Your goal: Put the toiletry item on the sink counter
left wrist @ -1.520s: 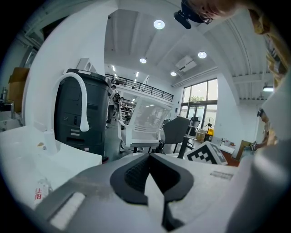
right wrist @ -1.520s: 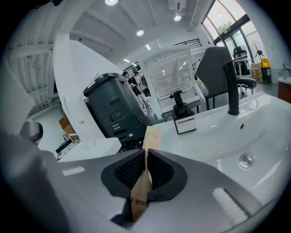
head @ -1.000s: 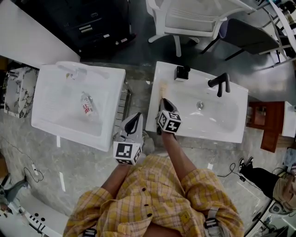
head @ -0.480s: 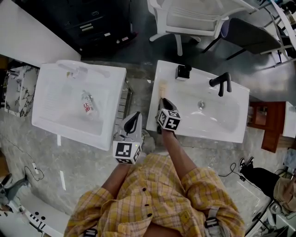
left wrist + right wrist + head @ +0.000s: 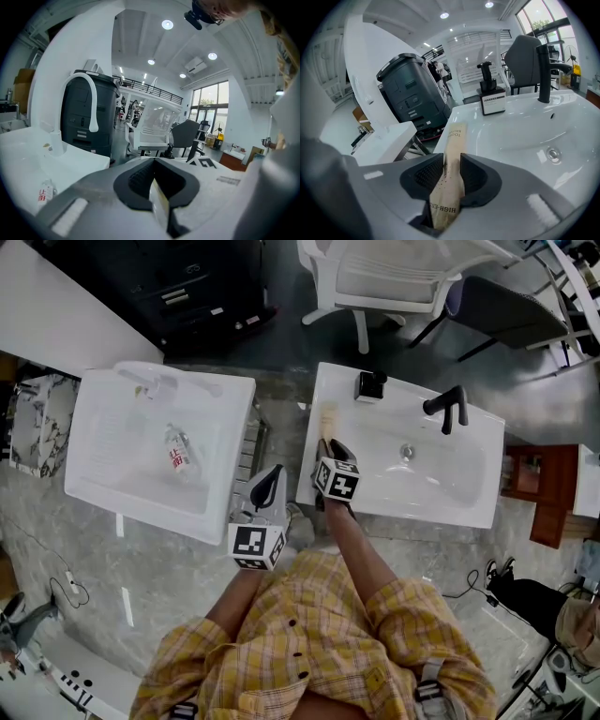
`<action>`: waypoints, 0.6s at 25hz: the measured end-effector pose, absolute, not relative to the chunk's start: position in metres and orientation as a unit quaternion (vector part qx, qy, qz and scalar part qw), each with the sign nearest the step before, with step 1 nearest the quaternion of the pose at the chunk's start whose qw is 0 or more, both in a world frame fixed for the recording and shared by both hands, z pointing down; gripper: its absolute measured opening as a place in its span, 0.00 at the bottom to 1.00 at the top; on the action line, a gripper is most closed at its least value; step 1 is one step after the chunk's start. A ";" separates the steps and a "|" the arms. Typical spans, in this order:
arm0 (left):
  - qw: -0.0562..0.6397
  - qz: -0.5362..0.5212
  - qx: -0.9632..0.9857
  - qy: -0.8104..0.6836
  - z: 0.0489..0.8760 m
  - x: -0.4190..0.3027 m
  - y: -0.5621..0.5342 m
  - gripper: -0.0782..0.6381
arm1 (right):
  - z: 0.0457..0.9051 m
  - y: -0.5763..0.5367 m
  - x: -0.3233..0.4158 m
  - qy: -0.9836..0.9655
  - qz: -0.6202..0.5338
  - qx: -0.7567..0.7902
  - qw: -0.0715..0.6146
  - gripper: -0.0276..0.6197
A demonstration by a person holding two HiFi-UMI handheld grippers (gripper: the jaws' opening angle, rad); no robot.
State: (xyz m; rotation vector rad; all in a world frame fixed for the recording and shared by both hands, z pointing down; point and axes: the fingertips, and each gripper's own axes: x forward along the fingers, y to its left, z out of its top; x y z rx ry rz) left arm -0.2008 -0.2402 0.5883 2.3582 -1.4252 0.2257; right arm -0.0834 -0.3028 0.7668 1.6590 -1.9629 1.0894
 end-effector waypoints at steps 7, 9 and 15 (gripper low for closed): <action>0.185 0.079 0.838 -0.507 0.588 -0.199 -0.238 0.11 | 0.764 -0.303 -0.084 -0.697 0.401 0.573 0.159 0.29; 0.185 0.078 0.838 -0.507 0.586 -0.199 -0.236 0.11 | 0.763 -0.301 -0.082 -0.698 0.401 0.572 0.157 0.29; 0.182 0.074 0.838 -0.508 0.582 -0.197 -0.234 0.11 | 0.754 -0.297 -0.078 -0.703 0.407 0.567 0.139 0.32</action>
